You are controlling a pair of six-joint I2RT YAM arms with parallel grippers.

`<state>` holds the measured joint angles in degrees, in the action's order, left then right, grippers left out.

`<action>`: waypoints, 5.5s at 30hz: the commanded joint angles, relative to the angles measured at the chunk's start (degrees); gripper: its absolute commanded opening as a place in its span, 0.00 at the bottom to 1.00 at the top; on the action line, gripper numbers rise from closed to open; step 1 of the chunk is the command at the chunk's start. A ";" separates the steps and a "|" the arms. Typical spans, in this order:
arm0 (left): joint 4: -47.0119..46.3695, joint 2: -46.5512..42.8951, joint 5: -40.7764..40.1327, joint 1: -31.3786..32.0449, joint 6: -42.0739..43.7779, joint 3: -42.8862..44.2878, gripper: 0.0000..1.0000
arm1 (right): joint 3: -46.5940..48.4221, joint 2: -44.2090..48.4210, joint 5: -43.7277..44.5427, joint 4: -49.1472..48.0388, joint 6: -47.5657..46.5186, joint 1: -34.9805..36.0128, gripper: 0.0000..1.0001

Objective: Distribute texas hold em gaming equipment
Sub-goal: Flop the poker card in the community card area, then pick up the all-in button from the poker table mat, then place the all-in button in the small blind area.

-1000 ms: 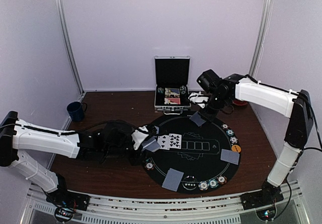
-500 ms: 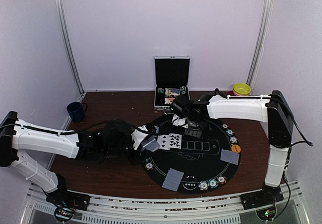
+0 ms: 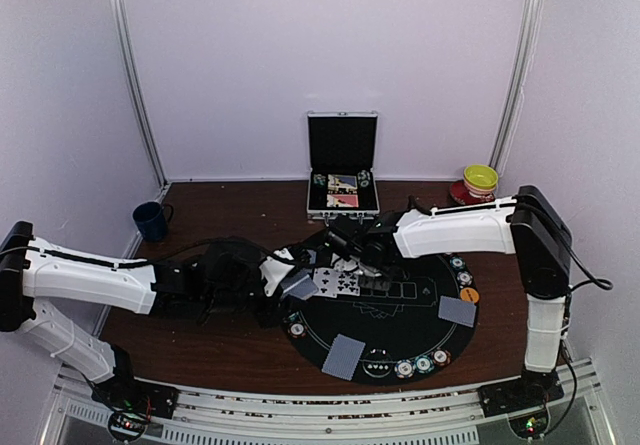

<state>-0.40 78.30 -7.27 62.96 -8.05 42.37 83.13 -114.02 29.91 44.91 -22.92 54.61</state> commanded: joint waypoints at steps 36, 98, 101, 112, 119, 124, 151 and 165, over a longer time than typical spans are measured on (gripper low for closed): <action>-3.12 -1.35 -0.29 0.06 -0.02 0.26 0.53 | -4.42 6.68 -5.91 -0.77 -1.84 3.72 0.58; -3.23 -1.00 -0.28 0.06 -0.04 0.30 0.53 | 26.47 -20.25 -37.63 6.95 8.38 -31.44 0.75; -3.29 -1.07 -0.29 0.06 -0.12 0.26 0.53 | 26.47 -20.34 -38.57 7.17 8.33 -31.65 0.74; -3.31 -0.79 -0.29 0.06 -0.04 0.35 0.53 | 27.22 -22.37 -40.12 7.43 9.05 -32.29 0.63; -3.29 -0.78 -0.43 0.06 -0.04 0.35 0.53 | 27.41 -20.58 -41.29 8.13 9.46 -32.29 0.51; -3.30 -0.79 -0.55 0.06 -0.05 0.35 0.53 | 24.66 -15.73 -41.88 6.80 10.34 -31.54 0.49; -3.33 -1.75 -0.39 0.06 -0.21 0.17 0.53 | 28.50 -15.06 -45.87 3.56 15.98 -7.39 0.48; -3.52 -2.01 0.16 0.06 -0.13 0.01 0.53 | 33.06 -20.84 -48.05 2.51 17.80 -4.62 0.48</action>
<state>-0.40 77.67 -7.31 62.96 -8.10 42.37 114.52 -133.49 -17.02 48.12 -5.96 49.10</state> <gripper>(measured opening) 0.532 0.612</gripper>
